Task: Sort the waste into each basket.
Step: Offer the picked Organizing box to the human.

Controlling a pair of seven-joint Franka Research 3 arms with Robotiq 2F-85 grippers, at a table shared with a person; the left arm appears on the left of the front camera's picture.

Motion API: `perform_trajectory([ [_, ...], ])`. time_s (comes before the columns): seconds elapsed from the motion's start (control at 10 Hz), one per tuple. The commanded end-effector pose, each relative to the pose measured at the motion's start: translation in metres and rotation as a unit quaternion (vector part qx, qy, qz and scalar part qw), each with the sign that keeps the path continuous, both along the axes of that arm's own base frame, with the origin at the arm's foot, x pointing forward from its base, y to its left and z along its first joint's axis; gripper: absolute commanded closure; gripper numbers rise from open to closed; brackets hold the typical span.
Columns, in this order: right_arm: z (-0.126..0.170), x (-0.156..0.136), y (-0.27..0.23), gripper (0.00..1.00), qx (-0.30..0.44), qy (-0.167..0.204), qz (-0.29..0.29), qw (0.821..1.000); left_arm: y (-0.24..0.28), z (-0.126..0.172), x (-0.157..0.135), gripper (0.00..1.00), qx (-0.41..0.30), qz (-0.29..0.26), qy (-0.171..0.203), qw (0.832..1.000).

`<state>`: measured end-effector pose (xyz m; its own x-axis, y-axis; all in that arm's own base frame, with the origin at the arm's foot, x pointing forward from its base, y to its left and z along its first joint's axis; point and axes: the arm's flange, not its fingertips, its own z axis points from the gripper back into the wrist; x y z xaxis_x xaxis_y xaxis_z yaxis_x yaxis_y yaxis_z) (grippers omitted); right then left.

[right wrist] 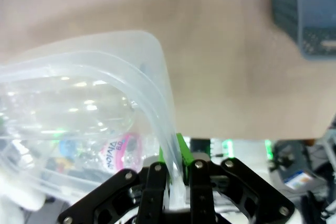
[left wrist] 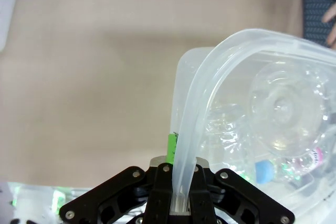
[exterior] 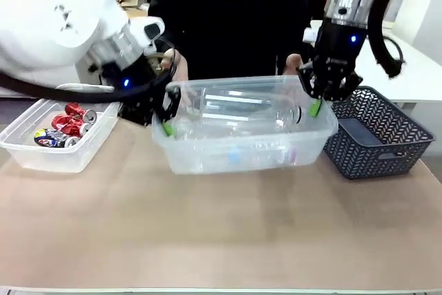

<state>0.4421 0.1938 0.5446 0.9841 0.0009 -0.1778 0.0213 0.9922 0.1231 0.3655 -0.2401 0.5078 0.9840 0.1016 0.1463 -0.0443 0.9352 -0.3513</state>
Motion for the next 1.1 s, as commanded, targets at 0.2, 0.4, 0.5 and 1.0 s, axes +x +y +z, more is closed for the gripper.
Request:
perform_trajectory([
  [0.2,0.01,0.117,0.016,0.94,-0.003,0.065,-0.029,0.997,0.014,0.021,0.102,0.97,-0.013,0.058,-0.062,0.996],
  [0.4,-0.005,0.123,0.013,0.94,0.012,0.091,-0.03,0.995,0.02,0.003,0.113,0.97,-0.016,0.069,-0.041,0.997],
  [0.5,-0.01,0.122,0.011,0.94,0.018,0.097,-0.028,0.995,0.022,-0.006,0.117,0.97,-0.014,0.071,-0.03,0.997],
  [1.0,-0.012,0.13,0.01,0.94,0.014,0.06,-0.014,0.998,0.015,-0.01,0.113,0.97,0.002,0.032,-0.019,0.999],
])
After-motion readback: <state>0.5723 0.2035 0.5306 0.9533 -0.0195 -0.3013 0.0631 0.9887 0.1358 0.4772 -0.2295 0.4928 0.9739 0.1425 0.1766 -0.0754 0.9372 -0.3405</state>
